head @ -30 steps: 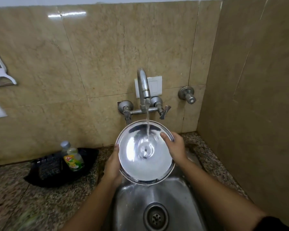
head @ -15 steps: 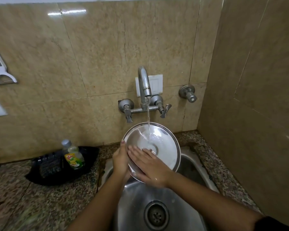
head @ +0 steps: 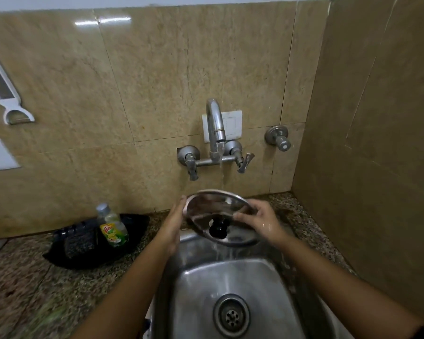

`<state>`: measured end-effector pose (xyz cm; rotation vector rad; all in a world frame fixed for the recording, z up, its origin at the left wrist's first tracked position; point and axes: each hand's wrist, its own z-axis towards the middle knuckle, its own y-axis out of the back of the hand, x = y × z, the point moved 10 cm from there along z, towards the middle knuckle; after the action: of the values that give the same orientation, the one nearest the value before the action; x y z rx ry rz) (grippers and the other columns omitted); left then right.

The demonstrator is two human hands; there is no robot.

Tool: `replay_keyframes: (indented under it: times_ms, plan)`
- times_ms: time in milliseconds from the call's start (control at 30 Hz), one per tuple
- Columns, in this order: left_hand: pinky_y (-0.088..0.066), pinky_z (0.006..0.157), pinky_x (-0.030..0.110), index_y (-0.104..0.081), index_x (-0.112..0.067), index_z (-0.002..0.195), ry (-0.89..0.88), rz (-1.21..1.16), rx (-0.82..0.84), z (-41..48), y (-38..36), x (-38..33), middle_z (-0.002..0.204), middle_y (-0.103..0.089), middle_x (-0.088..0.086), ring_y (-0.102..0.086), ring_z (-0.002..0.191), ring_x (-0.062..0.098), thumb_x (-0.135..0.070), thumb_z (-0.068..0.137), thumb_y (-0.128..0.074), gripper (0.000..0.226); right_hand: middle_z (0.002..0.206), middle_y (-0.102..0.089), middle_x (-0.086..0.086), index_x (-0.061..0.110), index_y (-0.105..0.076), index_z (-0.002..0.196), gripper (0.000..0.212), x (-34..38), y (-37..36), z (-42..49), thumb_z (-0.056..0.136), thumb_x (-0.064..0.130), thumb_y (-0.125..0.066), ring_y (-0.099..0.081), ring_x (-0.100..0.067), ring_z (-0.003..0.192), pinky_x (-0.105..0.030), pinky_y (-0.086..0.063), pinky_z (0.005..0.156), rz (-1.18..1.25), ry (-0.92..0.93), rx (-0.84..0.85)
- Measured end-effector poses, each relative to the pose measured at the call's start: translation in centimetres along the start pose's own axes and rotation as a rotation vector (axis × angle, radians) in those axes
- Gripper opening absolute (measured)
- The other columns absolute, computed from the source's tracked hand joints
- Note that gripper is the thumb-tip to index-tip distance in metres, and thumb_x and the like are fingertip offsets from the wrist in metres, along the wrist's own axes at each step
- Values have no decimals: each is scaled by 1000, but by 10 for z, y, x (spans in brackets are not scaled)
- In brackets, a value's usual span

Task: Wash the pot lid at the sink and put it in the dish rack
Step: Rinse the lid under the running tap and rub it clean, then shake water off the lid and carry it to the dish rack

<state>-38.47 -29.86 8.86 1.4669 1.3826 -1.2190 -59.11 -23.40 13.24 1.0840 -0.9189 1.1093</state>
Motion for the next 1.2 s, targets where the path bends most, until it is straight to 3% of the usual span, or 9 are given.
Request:
replay_keyframes:
  times_ms: [67,133,267,367,467,600,700,1000,1200]
  plan:
    - [-48,88,28,-62,-18,112,-109,20,10,-4,-3,-11,118,-66,6,-60,112,21,-35,94,-52,27,65,-71,1,9,-67,76,16,-3,14,8,76,-8,-69,-68,-10,62,-19,-52,59,144,-77,-83]
    - [-53,90,38,-65,-15,101,-130,-20,-11,-3,2,-7,113,-68,16,-65,103,27,-24,94,-54,15,55,-66,1,5,-64,69,18,-11,24,11,73,-12,-67,-61,-13,50,-21,-47,48,293,-171,-165]
    - [-51,92,55,-64,-10,83,-89,-77,-109,-6,4,3,88,-67,17,-63,86,33,-23,95,-52,22,67,-62,-6,10,-65,70,15,-31,39,16,79,-2,-63,-56,-22,64,-32,-44,56,387,-318,-311]
    - [-56,72,40,-63,-9,87,-89,-122,-167,-14,-5,1,89,-65,17,-62,83,32,-22,97,-50,21,80,-64,-4,11,-67,102,16,-21,53,38,90,7,-58,-58,-17,75,-29,-46,69,271,-281,-390]
    - [-52,81,45,-62,-8,88,-96,-84,-173,-16,-10,1,94,-63,20,-60,88,35,-27,97,-49,24,104,-64,-5,11,-53,129,38,-1,45,70,92,18,-59,-60,-17,93,-28,-45,79,93,-250,-322]
    - [-49,69,34,-57,-13,75,-158,-15,-201,-22,-5,-7,76,-58,7,-55,74,22,-25,97,-49,27,93,-64,-1,18,-59,93,9,13,47,93,88,23,-65,-60,-19,87,-28,-41,71,-93,-223,-531]
    - [-42,63,36,-49,-13,64,-183,0,-212,-24,4,-7,63,-48,6,-45,63,21,-25,95,-53,33,88,-65,-3,15,-61,89,5,17,51,95,88,18,-65,-60,-21,84,-25,-36,68,-253,-222,-642]
    - [-38,59,32,-50,-11,66,-247,-20,-206,-27,9,-15,65,-48,11,-43,62,22,-29,92,-55,32,93,-66,-8,13,-61,107,25,29,44,87,97,32,-48,-60,-25,82,-30,-37,64,-759,-176,-370]
    - [-51,68,31,-61,-5,79,-321,-155,-197,-37,18,-20,76,-62,13,-59,69,21,-24,92,-57,22,100,-71,4,16,-67,109,39,16,20,18,99,42,-39,-66,-7,92,-25,-48,79,-158,-162,-13]
